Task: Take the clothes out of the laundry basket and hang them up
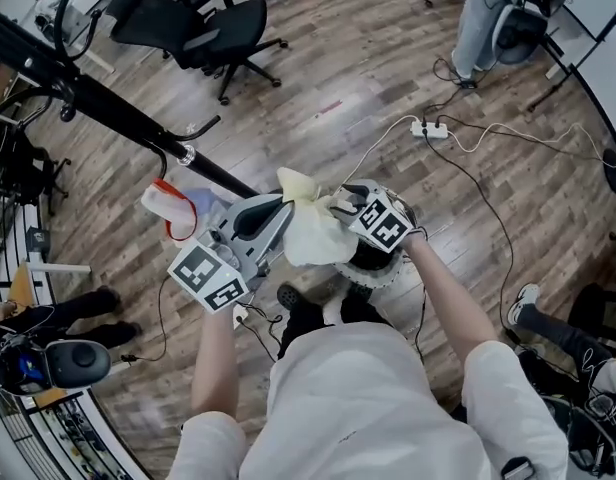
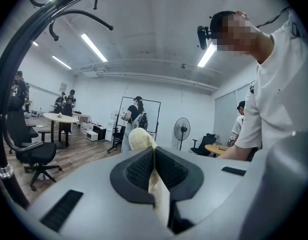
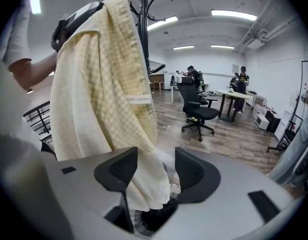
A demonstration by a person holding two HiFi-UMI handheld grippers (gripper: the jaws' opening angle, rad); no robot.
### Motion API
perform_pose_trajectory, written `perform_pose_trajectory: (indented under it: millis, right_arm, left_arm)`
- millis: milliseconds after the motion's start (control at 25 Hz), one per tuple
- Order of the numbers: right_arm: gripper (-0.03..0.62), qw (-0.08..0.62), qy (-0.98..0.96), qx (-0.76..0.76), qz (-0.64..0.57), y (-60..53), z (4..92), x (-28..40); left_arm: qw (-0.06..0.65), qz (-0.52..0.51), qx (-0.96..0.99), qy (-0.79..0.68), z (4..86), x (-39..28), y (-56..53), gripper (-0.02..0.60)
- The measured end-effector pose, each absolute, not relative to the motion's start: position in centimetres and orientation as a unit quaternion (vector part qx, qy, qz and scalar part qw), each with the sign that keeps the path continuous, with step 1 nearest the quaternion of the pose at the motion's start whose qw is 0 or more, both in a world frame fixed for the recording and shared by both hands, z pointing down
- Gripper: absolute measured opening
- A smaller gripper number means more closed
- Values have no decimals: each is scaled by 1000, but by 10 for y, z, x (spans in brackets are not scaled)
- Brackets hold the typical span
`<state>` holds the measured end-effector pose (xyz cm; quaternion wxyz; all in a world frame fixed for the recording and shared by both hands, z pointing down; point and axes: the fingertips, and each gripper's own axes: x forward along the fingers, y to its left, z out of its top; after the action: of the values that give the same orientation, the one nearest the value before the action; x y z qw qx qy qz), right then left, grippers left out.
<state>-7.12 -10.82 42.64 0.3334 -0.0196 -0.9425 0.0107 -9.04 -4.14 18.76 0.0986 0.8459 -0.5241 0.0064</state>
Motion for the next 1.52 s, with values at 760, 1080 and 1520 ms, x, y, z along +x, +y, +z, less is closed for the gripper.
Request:
perform_pose_trajectory:
  millis: [760, 1080, 1520]
  right_arm:
    - [91, 279, -948, -152, -15, -27, 409, -134]
    - [14, 271, -955, -118, -33, -41, 390, -145]
    - [11, 215, -972, -40, -85, -85, 301, -152]
  left_arm:
    - [85, -20, 836, -541, 169, -134, -1, 26]
    - [78, -31, 812, -577, 161, -173, 17, 26]
    - [41, -30, 776, -628, 130, -234, 41, 26]
